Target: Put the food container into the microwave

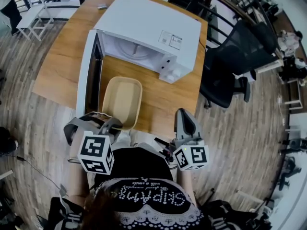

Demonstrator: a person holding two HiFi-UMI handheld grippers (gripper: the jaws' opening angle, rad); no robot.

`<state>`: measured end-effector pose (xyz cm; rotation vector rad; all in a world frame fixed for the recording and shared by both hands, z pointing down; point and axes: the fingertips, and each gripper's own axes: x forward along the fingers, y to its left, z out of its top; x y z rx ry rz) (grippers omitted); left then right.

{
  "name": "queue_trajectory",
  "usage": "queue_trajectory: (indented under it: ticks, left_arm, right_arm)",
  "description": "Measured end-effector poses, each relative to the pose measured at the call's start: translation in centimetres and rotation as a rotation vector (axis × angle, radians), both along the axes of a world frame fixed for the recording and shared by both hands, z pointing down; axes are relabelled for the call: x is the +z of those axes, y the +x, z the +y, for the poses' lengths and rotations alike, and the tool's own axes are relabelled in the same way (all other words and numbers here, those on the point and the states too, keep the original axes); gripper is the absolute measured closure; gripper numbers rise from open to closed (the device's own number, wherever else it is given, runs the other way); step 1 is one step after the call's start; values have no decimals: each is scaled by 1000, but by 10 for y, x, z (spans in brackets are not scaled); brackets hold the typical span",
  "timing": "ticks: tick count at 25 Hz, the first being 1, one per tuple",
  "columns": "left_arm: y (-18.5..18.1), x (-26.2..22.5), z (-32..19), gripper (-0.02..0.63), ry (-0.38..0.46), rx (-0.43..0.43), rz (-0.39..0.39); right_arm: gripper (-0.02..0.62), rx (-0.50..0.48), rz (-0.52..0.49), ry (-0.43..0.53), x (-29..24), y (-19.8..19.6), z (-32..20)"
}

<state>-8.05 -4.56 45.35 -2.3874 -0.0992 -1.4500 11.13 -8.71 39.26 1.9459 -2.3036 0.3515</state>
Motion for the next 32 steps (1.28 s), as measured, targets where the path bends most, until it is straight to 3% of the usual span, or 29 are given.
queue_trajectory:
  ticks: [15, 24, 32]
  left_arm:
    - [0, 6, -8, 571, 2, 45, 15]
    - [6, -1, -16, 571, 11, 20, 13]
    - [26, -6, -30, 571, 12, -9, 16]
  right_arm:
    - [557, 44, 2, -28, 11, -1, 2]
    - [557, 5, -7, -17, 6, -1, -12]
    - [557, -11, 2, -12, -1, 23, -31]
